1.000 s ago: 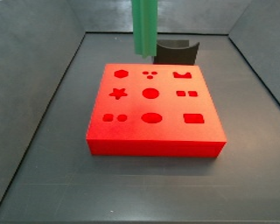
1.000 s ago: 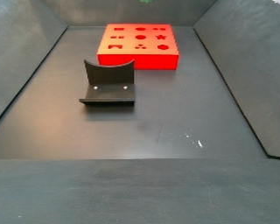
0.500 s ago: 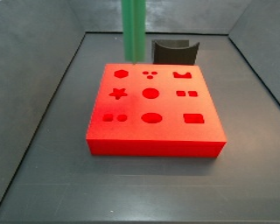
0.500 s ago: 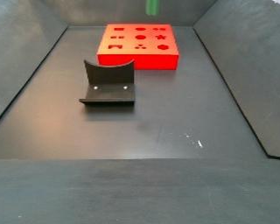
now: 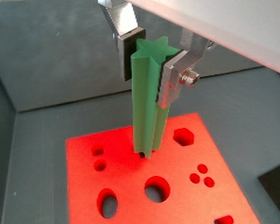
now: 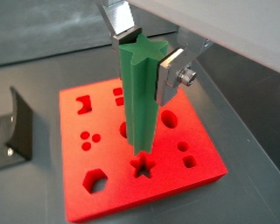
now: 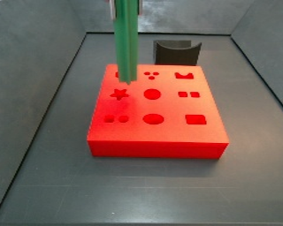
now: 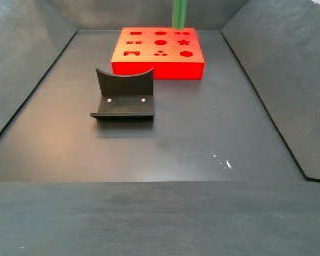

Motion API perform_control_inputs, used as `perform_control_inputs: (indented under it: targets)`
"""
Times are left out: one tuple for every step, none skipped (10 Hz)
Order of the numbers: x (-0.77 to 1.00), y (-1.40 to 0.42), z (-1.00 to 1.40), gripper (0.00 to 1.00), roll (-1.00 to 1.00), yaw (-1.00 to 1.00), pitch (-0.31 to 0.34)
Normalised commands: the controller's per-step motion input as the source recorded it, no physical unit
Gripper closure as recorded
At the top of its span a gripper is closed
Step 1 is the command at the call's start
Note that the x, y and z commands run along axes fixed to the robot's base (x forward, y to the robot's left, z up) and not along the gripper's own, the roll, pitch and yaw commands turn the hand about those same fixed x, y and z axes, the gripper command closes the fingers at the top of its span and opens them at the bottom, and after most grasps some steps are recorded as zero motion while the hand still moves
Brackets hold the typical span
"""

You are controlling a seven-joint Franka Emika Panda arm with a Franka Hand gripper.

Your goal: Insert the star object.

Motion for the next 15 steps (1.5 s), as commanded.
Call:
perform_control_inputs:
  targets:
    - [-0.03, 0.0, -0.25, 1.0, -0.07, 0.3, -0.001]
    - [-0.12, 0.0, -0.25, 1.0, -0.11, 0.14, -0.02]
    - [-0.11, 0.04, -0.42, 1.0, -0.29, 0.06, -0.066]
    - [0.0, 0.0, -0.32, 1.0, -0.21, 0.05, -0.03]
    - [-0.01, 0.01, -0.27, 1.0, -0.15, 0.01, -0.004]
    - [-0.12, 0.02, -0.05, 1.0, -0.05, 0.0, 0.0]
    - [0.0, 0.0, 0.0, 1.0, -0.01, 0.0, 0.0]
    - [0.0, 0.03, 0.0, 1.0, 0.0, 0.0, 0.0]
    - [-0.15, 0.11, -0.04, 1.0, 0.04, 0.0, 0.0]
    - [-0.2, 0.07, -0.09, 1.0, 0.0, 0.0, 0.0]
    - [-0.22, 0.12, -0.1, 1.0, 0.0, 0.0, 0.0]
    - [0.0, 0.0, -0.04, 1.0, 0.0, 0.0, 0.0]
    - [0.0, -0.03, -0.06, 1.0, 0.0, 0.0, 0.0]
    - [0.11, -0.14, -0.06, 1.0, 0.0, -0.04, 0.0]
    - [0.1, -0.03, -0.11, 1.0, 0.0, -0.12, 0.021]
